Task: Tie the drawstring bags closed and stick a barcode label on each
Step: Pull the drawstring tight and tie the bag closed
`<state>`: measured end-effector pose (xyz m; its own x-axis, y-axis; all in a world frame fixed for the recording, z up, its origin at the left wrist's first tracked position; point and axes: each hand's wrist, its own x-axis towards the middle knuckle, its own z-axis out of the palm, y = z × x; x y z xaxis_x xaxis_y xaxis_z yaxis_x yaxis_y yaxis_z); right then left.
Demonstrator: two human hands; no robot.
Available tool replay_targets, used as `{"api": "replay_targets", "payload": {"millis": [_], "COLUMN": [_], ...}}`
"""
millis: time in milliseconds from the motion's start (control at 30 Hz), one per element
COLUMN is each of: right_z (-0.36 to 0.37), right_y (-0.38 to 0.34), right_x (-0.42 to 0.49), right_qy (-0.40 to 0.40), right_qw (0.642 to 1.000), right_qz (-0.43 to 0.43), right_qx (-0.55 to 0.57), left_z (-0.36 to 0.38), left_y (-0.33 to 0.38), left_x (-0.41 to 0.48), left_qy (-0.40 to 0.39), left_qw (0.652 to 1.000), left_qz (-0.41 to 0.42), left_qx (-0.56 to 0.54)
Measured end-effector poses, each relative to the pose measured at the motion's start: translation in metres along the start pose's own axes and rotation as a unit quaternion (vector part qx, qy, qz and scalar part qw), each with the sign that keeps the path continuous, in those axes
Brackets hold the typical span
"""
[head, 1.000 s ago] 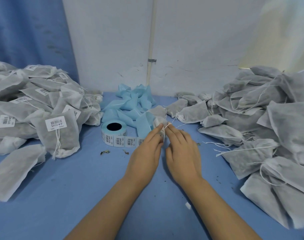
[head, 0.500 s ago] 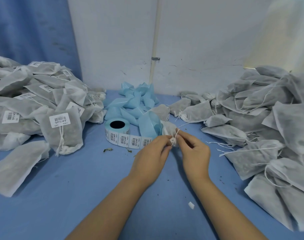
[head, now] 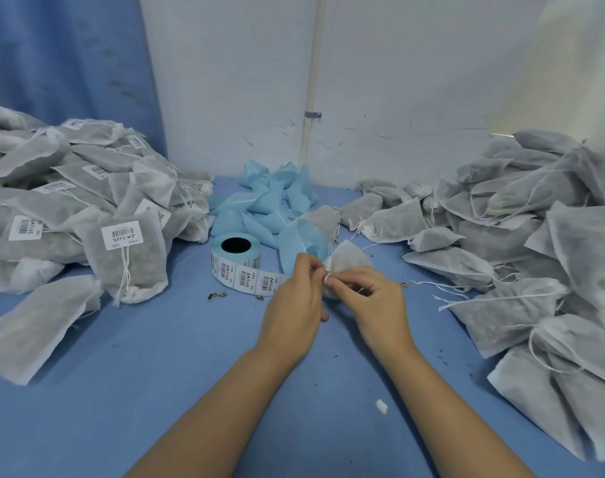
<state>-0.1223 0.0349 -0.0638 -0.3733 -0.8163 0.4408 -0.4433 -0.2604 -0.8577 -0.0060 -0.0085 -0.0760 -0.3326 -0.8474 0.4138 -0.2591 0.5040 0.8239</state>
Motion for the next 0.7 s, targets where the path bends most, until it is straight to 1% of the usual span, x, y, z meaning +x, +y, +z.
{"api": "replay_targets", "payload": {"millis": [67,133,200,267,367,433,500,633,700], "right_z": [0.001,0.003,0.007,0.010,0.007,0.003,0.001,-0.003,-0.004], "right_y": [0.000,0.000,-0.001,-0.002,-0.002,-0.003,-0.004,-0.005,-0.005], "right_x": [-0.001,-0.002,-0.002,-0.003,0.001,0.002,0.004,0.007,0.007], "right_qy": [0.003,0.011,0.014,0.015,0.021,-0.009,-0.049,-0.084,-0.073], "right_qw": [0.997,0.996,0.999,0.999,0.989,0.975,0.961,0.946,0.944], "right_qz": [-0.027,-0.035,-0.004,0.034,0.097,0.149,0.184,0.199,0.203], "right_qx": [-0.066,-0.077,-0.035,0.020,0.108,0.164,0.201,0.241,0.251], "left_z": [0.000,0.000,-0.001,-0.003,-0.002,-0.002,-0.003,-0.004,-0.005], "left_y": [0.001,0.003,0.003,0.003,0.002,0.002,0.002,0.001,0.002], "left_x": [0.000,-0.001,0.000,0.002,0.004,0.005,0.005,0.006,0.007], "left_qy": [0.001,-0.004,-0.013,-0.018,-0.020,-0.019,-0.023,-0.022,-0.014], "left_qw": [1.000,0.999,0.995,0.988,0.978,0.980,0.984,0.990,0.989], "left_qz": [0.014,0.023,0.020,0.000,-0.011,0.002,0.021,0.028,0.017], "left_qx": [-0.003,-0.047,-0.099,-0.154,-0.206,-0.196,-0.174,-0.136,-0.146]}}
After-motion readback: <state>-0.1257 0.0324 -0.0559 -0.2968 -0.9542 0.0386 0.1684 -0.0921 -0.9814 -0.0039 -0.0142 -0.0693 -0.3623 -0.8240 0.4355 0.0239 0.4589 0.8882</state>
